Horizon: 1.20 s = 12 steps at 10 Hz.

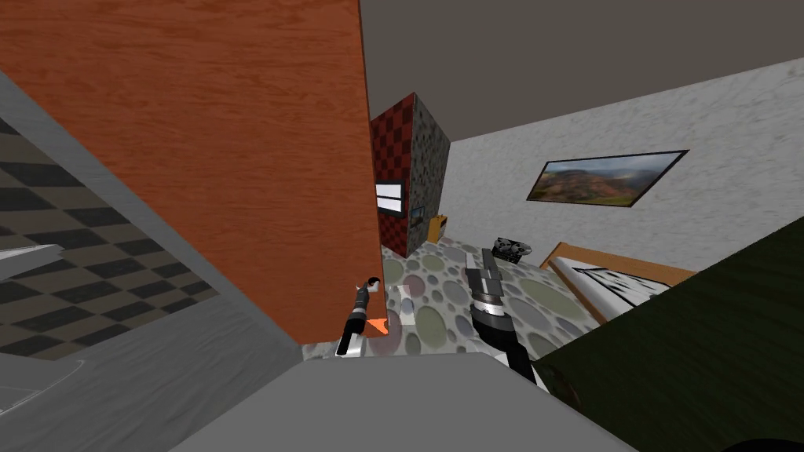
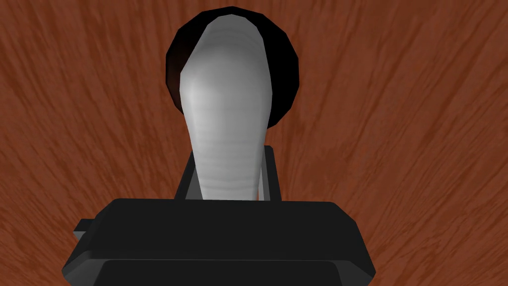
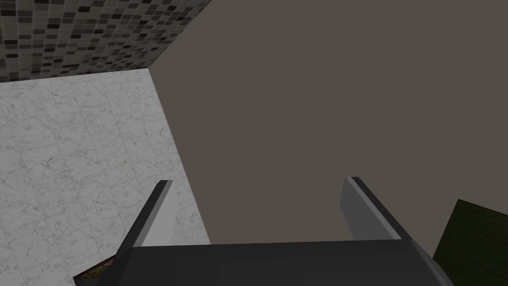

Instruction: Push the door open

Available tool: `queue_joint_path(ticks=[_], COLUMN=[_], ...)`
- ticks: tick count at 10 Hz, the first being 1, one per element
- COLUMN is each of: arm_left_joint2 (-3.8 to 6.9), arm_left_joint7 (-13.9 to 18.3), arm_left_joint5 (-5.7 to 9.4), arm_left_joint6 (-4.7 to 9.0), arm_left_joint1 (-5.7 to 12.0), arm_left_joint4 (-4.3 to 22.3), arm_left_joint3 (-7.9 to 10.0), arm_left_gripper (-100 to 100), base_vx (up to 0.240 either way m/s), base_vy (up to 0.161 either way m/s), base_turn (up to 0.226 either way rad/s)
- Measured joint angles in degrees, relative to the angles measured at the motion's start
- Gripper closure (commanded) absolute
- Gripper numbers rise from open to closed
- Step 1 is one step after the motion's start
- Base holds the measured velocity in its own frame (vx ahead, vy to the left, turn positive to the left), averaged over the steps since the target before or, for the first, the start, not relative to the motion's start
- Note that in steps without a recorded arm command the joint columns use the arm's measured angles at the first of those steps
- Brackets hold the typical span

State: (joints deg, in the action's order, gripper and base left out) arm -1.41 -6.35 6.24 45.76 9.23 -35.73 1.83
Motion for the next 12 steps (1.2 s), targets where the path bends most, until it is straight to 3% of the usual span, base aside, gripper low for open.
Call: queue_joint_path(ticks=[1, 3, 4, 5, 6, 7, 8, 12], arm_left_joint2=[-0.01, 1.05, 1.27, 1.66, 2.33, 2.39, 2.44, 1.78], arm_left_joint7=[-0.1, -0.46, -0.57, -0.82, -0.77, -0.99, -1.21, -2.15], arm_left_joint5=[0.06, 0.61, 0.65, 1.05, 1.35, 1.66, 2.02, 3.59], arm_left_joint6=[0.18, 0.87, 0.1, 0.2, -0.8, -1.24, -0.05, 0.07], arm_left_joint1=[0.13, 0.72, -0.3, 0.47, -0.3, -0.58, 0.1, 0.12], arm_left_joint4=[-0.05, 1.99, 0.03, 1.03, -0.5, -1.09, 0.43, -0.09], arm_left_joint3=[0.12, 0.89, 0.98, 1.61, 2.01, 2.53, 3.14, 5.94], arm_left_gripper=[100, 100, 100, 100, 100, 100, 100, 100], base_vx=[0.146, 0.152, 0.154, 0.208, 0.221, 0.205, 0.204, 0.15], base_vy=[-0.04, -0.063, -0.053, -0.08, -0.051, -0.046, -0.102, -0.076], base_turn=[0.026, 0.043, 0.046, 0.068, 0.066, 0.051, 0.059, 0.071])
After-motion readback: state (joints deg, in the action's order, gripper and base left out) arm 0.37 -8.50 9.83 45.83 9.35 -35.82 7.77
